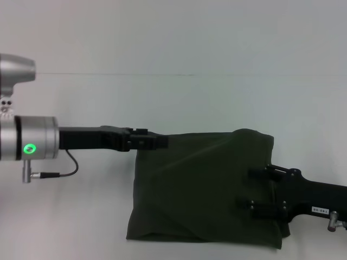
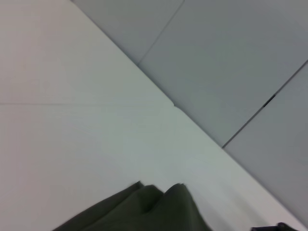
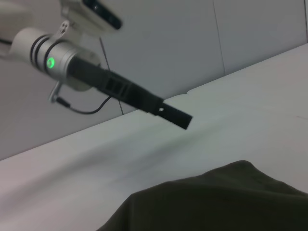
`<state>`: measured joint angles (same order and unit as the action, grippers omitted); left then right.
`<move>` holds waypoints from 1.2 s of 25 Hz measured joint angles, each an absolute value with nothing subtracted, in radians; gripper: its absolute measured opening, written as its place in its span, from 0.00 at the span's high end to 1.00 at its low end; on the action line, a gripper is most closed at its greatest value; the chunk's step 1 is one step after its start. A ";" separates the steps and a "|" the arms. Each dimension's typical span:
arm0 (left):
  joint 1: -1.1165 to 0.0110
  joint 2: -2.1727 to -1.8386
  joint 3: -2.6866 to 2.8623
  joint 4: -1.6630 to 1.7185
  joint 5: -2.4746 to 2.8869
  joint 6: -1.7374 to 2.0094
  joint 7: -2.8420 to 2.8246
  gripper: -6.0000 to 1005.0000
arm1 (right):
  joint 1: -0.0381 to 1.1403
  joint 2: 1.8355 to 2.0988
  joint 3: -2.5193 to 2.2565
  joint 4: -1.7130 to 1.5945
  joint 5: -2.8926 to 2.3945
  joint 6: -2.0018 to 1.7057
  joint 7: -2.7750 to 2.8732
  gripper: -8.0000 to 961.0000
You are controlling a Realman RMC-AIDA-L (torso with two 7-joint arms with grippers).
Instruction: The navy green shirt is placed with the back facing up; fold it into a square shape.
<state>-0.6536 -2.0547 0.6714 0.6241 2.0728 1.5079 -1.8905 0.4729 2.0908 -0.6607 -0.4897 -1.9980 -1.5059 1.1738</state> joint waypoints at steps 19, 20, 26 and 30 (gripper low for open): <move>-0.651 -2.083 0.829 0.741 2.128 1.493 -1.689 0.07 | 0.432 2.091 -0.657 -0.498 -1.993 -1.526 1.086 0.06; -0.642 -2.089 0.831 0.756 2.134 1.476 -1.685 0.07 | 0.431 2.090 -0.656 -0.499 -1.992 -1.527 1.085 0.06; -0.628 -2.119 0.839 0.759 2.150 1.337 -1.698 0.07 | 0.431 2.089 -0.653 -0.499 -1.993 -1.529 1.085 0.06; -0.626 -2.133 0.877 0.738 2.152 1.272 -1.693 0.07 | 0.432 2.089 -0.652 -0.500 -1.993 -1.529 1.085 0.06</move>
